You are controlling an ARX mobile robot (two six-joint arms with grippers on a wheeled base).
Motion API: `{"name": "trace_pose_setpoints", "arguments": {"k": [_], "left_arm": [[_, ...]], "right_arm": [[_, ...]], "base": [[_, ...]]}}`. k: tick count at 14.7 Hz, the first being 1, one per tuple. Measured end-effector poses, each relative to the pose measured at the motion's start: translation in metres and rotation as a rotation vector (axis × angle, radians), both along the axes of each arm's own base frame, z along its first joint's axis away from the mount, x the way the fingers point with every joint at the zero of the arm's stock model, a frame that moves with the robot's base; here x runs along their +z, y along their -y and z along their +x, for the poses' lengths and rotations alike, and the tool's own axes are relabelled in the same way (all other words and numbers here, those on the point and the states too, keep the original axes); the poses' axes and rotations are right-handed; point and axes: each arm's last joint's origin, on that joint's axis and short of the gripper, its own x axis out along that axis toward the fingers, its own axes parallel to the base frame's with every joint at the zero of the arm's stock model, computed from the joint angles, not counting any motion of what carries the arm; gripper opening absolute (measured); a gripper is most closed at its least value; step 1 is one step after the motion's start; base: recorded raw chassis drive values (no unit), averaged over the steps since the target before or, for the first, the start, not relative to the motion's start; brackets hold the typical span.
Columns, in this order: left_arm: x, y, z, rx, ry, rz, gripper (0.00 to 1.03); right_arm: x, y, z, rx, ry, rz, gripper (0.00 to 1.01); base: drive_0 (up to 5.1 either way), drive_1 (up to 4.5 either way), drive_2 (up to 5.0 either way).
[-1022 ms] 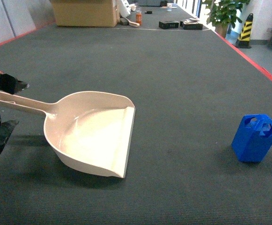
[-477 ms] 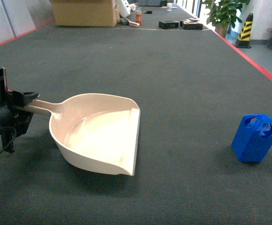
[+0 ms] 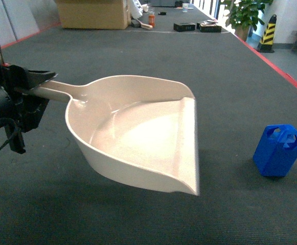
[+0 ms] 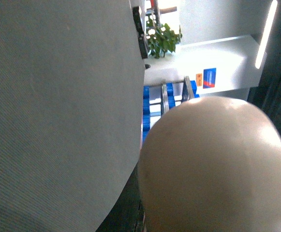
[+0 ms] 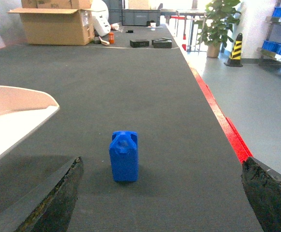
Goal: Place part in tray to right shelf
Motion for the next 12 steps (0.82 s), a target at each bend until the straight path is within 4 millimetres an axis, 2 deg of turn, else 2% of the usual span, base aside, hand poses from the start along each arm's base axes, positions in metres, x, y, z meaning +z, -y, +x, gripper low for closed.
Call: {"name": "trace_pose_setpoints", "arguments": {"k": [5, 8, 11, 12], "left_arm": [[0.003, 0.012, -0.006, -0.038, 0.007, -0.004, 0.17], [0.002, 0.029, -0.011, -0.095, -0.002, 0.001, 0.17], [0.002, 0.026, -0.011, -0.076, 0.003, 0.012, 0.17], [0.002, 0.026, -0.011, -0.076, 0.004, 0.017, 0.17]], "right_arm": [[0.000, 0.000, 0.000, 0.000, 0.000, 0.000, 0.98], [0.000, 0.000, 0.000, 0.000, 0.000, 0.000, 0.98], [0.000, 0.000, 0.000, 0.000, 0.000, 0.000, 0.98], [-0.002, -0.001, 0.002, -0.085, -0.130, -0.002, 0.98]], "base": [[0.0, 0.00, 0.0], [0.0, 0.00, 0.0], [0.0, 0.00, 0.0], [0.0, 0.00, 0.0]]}}
